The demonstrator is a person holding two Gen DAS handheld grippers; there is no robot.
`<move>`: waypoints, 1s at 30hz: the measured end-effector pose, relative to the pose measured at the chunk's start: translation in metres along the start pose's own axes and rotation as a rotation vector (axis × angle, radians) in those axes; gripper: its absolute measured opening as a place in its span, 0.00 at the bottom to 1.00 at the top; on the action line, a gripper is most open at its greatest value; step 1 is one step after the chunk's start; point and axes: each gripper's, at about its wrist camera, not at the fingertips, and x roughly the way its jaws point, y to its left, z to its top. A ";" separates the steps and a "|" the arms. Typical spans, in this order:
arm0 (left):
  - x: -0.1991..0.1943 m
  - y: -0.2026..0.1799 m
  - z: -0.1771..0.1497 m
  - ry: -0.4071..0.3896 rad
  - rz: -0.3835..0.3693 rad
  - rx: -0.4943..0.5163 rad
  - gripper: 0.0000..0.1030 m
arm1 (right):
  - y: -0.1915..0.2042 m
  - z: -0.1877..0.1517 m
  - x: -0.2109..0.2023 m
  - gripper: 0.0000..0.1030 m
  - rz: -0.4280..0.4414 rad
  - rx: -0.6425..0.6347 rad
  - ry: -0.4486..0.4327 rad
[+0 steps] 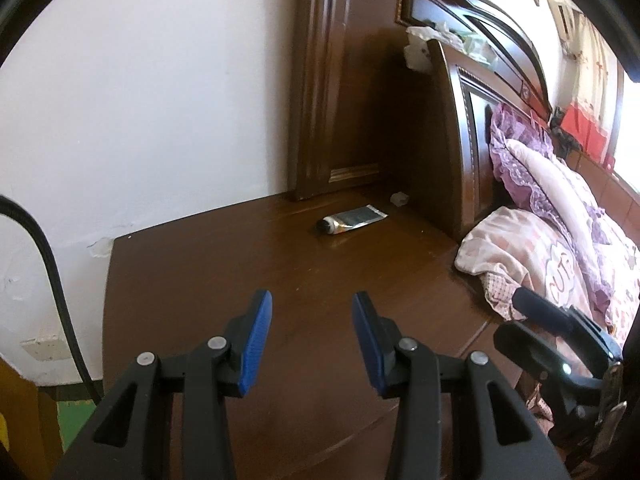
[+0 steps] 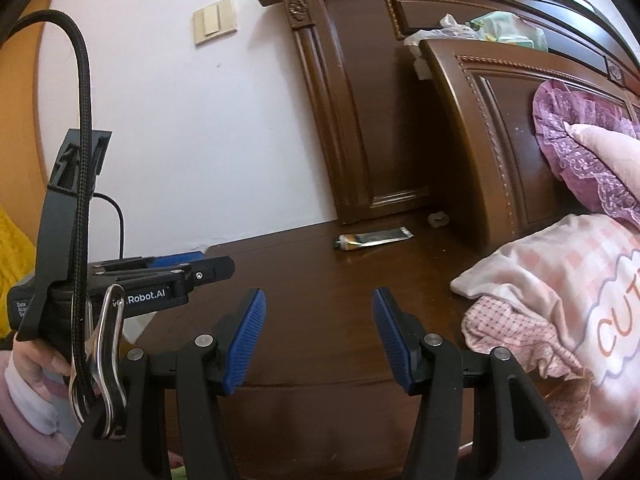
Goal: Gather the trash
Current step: 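Move both open tools from the bin back to the nightstand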
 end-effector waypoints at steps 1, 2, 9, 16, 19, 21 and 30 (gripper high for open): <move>0.003 -0.002 0.002 0.003 -0.003 0.005 0.43 | -0.003 0.001 0.000 0.55 -0.008 0.001 0.000; 0.007 -0.004 0.004 0.006 -0.009 0.014 0.43 | -0.005 0.001 0.000 0.55 -0.012 0.004 0.001; 0.034 -0.015 0.018 0.028 -0.018 0.054 0.43 | -0.025 0.001 0.002 0.55 -0.038 0.025 0.013; 0.063 -0.022 0.033 0.046 -0.008 0.088 0.44 | -0.038 0.001 0.003 0.55 -0.038 0.035 0.020; 0.074 -0.023 0.038 0.052 -0.003 0.097 0.45 | -0.045 0.001 0.003 0.55 -0.035 0.048 0.021; 0.082 -0.025 0.041 0.059 -0.001 0.106 0.45 | -0.050 0.000 0.004 0.55 -0.029 0.059 0.023; 0.120 -0.034 0.052 0.113 -0.034 0.127 0.45 | -0.068 -0.002 0.007 0.55 -0.037 0.089 0.031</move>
